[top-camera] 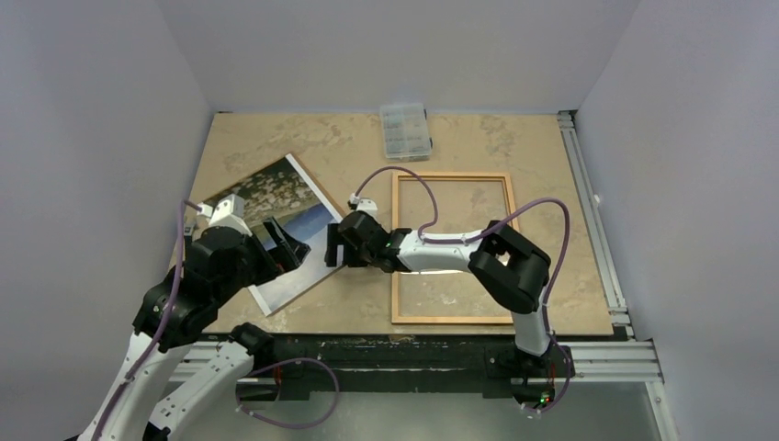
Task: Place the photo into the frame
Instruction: Move the photo frame item to the center of the board.
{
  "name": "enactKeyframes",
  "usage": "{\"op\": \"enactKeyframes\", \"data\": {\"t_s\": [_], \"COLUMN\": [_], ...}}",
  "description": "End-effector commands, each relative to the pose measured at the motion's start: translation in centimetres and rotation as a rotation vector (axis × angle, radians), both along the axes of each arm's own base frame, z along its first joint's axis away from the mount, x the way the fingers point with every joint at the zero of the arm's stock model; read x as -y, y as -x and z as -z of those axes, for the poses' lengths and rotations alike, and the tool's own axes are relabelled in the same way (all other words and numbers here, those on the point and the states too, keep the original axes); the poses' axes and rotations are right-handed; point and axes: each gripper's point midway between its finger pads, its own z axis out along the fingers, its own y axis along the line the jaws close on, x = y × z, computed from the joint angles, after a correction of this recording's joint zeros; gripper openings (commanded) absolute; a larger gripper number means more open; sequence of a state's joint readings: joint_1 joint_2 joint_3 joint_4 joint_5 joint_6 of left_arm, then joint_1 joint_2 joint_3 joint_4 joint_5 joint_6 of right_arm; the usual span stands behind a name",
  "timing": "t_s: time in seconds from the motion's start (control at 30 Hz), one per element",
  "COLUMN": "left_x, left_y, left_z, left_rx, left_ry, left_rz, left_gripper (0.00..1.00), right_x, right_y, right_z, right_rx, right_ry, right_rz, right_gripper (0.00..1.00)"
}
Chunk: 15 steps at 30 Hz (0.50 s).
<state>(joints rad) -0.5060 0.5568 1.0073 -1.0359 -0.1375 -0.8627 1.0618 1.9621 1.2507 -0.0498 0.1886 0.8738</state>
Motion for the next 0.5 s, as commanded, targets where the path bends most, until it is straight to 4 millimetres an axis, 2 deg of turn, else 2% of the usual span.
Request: {"op": "enactKeyframes", "data": {"t_s": [0.0,0.23,0.47], "left_x": [-0.4,-0.4,-0.1], "left_y": [-0.6,-1.3,-1.8], "left_z": [1.9,5.1,8.5], "left_rx": [-0.054,-0.167,-0.288], "left_ry": [-0.064,-0.132,-0.188], "left_rz": [-0.022,-0.038,-0.051], "left_gripper": [0.98,0.98,0.99], "right_x": [1.7,2.3,4.2], "right_y": [-2.1,-4.7,-7.7], "right_z": [0.3,-0.2,-2.8], "right_rx": [0.002,0.004,0.026], "right_ry": [0.016,0.002,-0.017], "right_rz": [0.03,0.04,0.037], "right_gripper": [0.88,0.88,0.89]}}
